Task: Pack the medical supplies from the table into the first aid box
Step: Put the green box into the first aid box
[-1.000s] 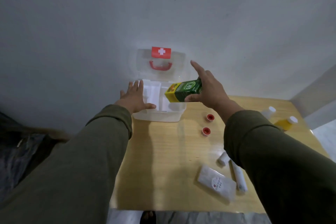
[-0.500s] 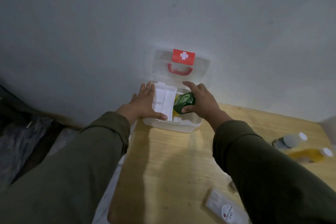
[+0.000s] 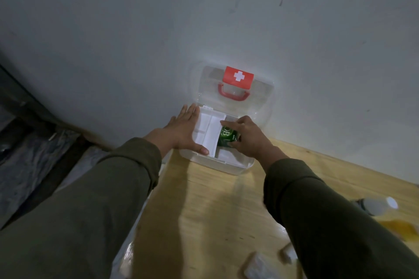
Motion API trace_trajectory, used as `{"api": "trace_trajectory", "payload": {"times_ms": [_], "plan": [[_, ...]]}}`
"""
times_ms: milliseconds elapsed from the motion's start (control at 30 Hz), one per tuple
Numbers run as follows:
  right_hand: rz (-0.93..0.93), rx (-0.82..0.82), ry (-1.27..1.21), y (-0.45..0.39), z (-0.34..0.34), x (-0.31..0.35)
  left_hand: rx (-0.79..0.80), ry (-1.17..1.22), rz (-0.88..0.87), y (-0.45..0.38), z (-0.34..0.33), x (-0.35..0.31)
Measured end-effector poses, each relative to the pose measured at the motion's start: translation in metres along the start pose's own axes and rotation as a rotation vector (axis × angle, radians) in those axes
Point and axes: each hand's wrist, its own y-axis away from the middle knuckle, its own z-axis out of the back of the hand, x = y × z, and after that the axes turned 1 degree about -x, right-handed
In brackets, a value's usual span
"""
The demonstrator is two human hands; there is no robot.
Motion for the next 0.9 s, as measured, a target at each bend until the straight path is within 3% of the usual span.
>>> {"api": "trace_trajectory", "payload": {"times_ms": [167, 400, 667, 900], "plan": [[-0.012, -0.073, -0.046, -0.001, -0.010, -0.003, 0.005, -0.008, 0.014, -0.001, 0.001, -0.001], [-0.166, -0.158, -0.185, 0.003, -0.020, 0.002, 0.012, -0.020, 0.023, 0.000, 0.001, -0.003], [-0.317, -0.122, -0.273, -0.001, -0.021, 0.007, 0.017, -0.023, 0.030, 0.000, 0.001, -0.003], [-0.424, -0.109, -0.536, -0.006, -0.023, 0.008, 0.006, -0.020, 0.031, 0.000, 0.001, -0.005]]}}
